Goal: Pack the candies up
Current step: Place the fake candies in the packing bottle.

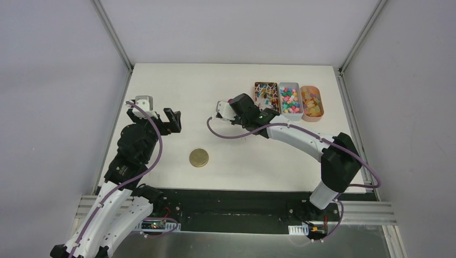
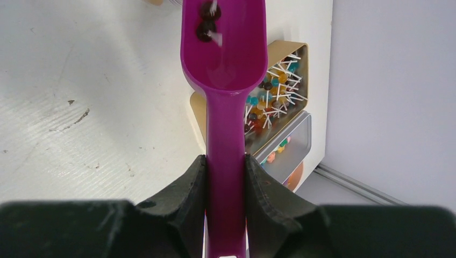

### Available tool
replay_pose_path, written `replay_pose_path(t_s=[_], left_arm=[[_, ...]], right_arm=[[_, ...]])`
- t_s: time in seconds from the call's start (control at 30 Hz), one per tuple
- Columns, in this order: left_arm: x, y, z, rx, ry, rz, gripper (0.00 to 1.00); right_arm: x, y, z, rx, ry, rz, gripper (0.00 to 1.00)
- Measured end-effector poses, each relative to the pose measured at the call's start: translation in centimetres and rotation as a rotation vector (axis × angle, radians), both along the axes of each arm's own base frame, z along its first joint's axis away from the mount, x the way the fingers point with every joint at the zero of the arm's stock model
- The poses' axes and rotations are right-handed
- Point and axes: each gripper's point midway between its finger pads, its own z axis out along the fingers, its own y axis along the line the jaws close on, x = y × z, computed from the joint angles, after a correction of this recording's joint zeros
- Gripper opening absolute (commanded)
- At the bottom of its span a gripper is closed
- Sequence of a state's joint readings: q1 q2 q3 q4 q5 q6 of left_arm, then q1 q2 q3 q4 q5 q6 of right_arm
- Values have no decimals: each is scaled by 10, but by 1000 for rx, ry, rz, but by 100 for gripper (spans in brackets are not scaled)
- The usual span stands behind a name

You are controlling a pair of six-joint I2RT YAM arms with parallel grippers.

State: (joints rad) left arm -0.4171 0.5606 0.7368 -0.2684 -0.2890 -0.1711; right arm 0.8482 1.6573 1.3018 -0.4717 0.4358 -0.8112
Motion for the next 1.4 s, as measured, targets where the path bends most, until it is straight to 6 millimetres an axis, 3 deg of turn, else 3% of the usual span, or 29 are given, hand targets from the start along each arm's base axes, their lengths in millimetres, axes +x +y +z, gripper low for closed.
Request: replay_pose_path(t_s=[0.73,1.03,1.4], left_arm=[[-1,7,3,-2,-12,35,99],[-3,24,8,-26,-31,132,98],[0,20,5,-58,-15,123,91]], right_arm=[[0,13,2,-123,-52,22,0],[-5,15,20,-50,-60,25,0],[-27,5,35,141,-23,35,0]])
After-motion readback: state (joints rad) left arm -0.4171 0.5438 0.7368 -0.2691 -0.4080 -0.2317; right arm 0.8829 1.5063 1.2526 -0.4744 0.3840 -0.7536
